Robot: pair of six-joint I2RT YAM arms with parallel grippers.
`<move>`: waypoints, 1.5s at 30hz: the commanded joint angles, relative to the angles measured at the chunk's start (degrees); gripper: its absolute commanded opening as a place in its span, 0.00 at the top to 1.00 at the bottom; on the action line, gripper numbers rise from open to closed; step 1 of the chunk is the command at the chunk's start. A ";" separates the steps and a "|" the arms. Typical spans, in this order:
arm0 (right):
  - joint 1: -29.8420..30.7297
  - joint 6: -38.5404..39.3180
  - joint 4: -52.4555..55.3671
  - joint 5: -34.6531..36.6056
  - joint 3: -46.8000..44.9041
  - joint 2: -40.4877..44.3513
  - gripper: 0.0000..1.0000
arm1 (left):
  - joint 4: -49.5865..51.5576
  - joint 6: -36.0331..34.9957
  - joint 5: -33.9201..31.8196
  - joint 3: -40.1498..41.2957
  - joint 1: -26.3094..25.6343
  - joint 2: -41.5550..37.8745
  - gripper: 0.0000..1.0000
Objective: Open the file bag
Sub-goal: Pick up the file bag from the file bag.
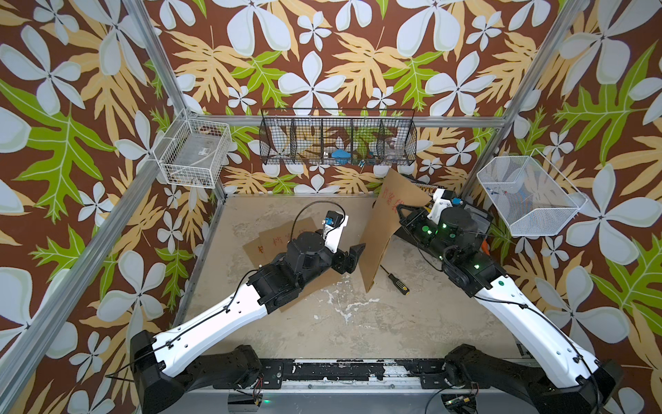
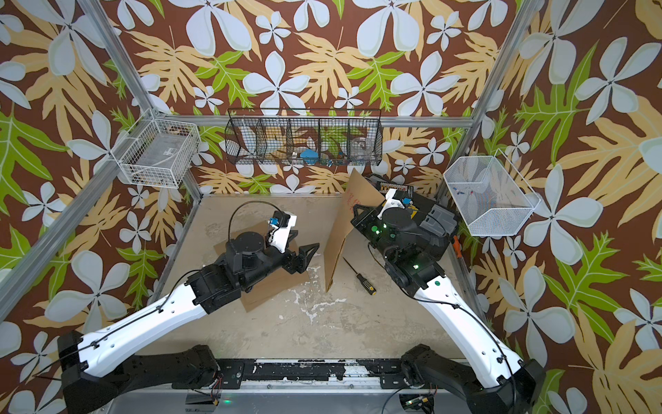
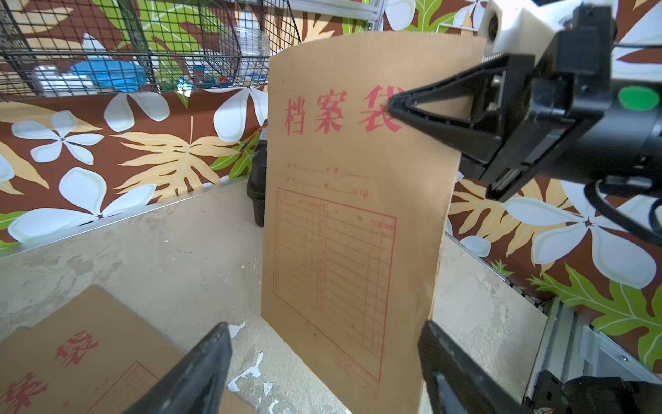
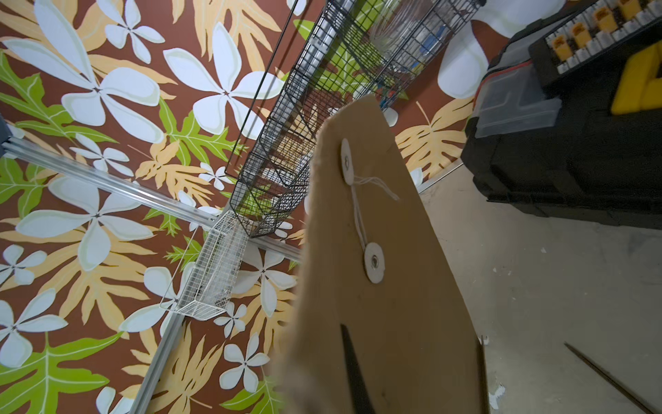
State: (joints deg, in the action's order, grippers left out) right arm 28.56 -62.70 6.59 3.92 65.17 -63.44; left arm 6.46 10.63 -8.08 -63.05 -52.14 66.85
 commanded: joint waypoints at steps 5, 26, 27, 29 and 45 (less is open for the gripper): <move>2.09 -1.60 2.32 6.06 0.23 -0.80 1.00 | -1.35 -2.63 -2.56 -1.65 -4.84 4.31 0.14; 2.47 -4.41 0.73 1.84 -0.20 -1.51 0.98 | 1.34 -3.79 -20.62 -7.13 -8.40 16.15 0.43; 2.47 -4.67 0.54 1.41 -0.30 -1.65 0.98 | 1.73 -3.79 -20.76 -7.42 -8.36 16.51 0.46; 2.57 -5.34 0.23 0.25 -0.55 -1.86 0.96 | 2.07 -3.82 -20.45 -7.79 -8.47 16.65 0.50; 2.82 -5.85 -1.98 -2.26 -1.90 -1.63 0.91 | 2.52 -3.43 -22.10 -7.03 -9.06 17.38 0.99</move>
State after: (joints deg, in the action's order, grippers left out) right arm 31.24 -68.82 6.83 2.15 63.37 -65.52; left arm 9.26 6.92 -28.62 -70.28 -61.08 84.79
